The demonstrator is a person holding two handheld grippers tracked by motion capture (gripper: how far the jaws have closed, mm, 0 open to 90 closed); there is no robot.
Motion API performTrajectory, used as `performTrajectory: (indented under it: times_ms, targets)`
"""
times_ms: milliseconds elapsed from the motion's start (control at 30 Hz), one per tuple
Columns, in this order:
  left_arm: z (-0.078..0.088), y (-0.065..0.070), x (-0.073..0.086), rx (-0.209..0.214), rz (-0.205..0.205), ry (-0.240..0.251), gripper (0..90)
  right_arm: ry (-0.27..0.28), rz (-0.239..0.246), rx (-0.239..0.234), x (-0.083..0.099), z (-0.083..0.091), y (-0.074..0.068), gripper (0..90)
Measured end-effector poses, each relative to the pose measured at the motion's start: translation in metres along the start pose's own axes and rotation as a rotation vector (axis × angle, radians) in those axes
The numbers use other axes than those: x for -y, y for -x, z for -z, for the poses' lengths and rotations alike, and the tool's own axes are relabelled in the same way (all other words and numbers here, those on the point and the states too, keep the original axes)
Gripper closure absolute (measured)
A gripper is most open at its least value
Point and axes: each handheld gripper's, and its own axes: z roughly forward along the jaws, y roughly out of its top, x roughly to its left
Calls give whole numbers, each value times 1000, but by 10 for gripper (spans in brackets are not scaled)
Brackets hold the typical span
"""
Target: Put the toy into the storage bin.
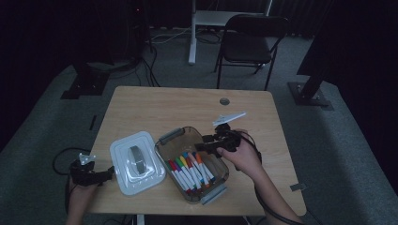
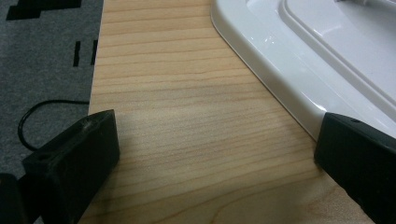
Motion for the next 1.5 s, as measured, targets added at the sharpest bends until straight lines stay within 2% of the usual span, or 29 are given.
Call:
performTrajectory:
  times_ms: [200,267,467,500,533,633,733,867,967,1000,1133,1200,1500]
  targets:
    - [0,0,0,-1,-1,1,6,65,-14,79,14,17,28,448]
    - [0,0,0,0,2,1,6,73,-30,94,20,19,37,441]
    - [0,0,0,0,0,0,6,100,-66,146,40,21,60,405]
    - [0,0,0,0,0,0,7,100,-66,146,40,21,60,405]
    - [0,0,0,0,0,0,6,109,-86,163,48,22,67,390]
    - [0,0,0,0,0,0,6,116,-105,185,59,22,74,382]
    - [0,0,0,1,0,0,6,150,-128,212,72,21,82,355]
    - [0,0,0,0,0,0,6,144,-149,282,91,18,90,360]
    - [0,0,0,0,0,0,6,116,-157,331,104,14,95,360]
    - [0,0,0,0,0,0,7,118,-156,365,109,13,98,361]
    - [0,0,0,0,0,0,6,122,-181,411,125,12,105,354]
    - [0,0,0,0,0,0,6,108,-192,417,131,12,108,354]
    - [0,0,0,0,0,0,6,71,-204,496,157,10,115,354]
